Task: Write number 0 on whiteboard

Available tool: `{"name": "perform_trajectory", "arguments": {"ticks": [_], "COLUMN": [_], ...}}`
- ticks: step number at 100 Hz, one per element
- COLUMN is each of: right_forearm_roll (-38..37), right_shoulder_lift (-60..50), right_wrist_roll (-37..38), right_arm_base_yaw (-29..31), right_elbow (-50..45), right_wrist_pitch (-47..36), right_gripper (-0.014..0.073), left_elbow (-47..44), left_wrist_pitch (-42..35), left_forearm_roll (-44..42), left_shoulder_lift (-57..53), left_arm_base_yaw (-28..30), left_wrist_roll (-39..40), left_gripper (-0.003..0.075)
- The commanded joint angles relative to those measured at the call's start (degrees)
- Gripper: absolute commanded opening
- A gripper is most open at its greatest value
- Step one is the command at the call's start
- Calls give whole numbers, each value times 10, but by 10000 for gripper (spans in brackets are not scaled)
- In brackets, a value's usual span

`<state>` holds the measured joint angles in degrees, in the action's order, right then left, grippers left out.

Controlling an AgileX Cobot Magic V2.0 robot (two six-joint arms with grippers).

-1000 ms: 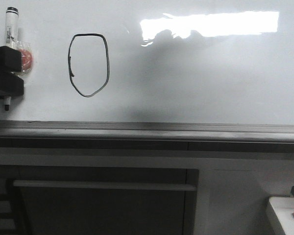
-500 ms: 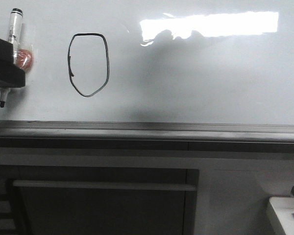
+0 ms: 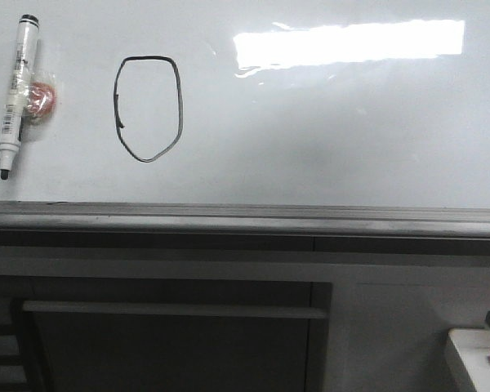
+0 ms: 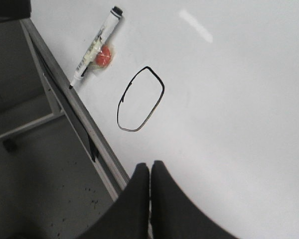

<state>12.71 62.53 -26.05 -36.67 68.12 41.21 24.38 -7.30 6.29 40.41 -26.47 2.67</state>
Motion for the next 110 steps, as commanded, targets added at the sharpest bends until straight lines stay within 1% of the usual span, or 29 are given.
{"name": "perform_trajectory", "arguments": {"ticks": [1,7,19,25,37,45,54,66,110], "right_forearm_roll": [-1,-1,-13,-13,-13,-13,-13,-13,-13], "right_shoulder_lift": [-68,-116,-224,-268,-347,-384,-413,-425,-424], "right_wrist_roll": [3,3,3,3,3,3,3,3,3], "right_arm_base_yaw": [4,4,4,4,4,4,4,4,4], "right_elbow": [-41,-94,-230,-296,-390,-428,-455,-466,-466], "right_wrist_pitch": [-83,-135,-236,-266,-291,-292,-292,-290,-289], "right_gripper": [-55,-55,-55,-55,-55,-55,-56,-56,-56], "left_elbow": [7,-4,-43,-62,-94,-102,-104,-104,-104], "left_wrist_pitch": [-38,-38,-37,-37,-37,-37,-37,-37,-37], "left_forearm_roll": [-42,-63,-95,-95,-96,-95,-94,-94,-94], "left_shoulder_lift": [-54,-87,-154,-186,-232,-247,-250,-250,-250], "left_arm_base_yaw": [3,3,3,3,3,3,3,3,3], "left_wrist_roll": [3,3,3,3,3,4,4,4,4], "left_gripper": [-20,-20,-20,-20,-20,-20,-20,-20,-20]}}
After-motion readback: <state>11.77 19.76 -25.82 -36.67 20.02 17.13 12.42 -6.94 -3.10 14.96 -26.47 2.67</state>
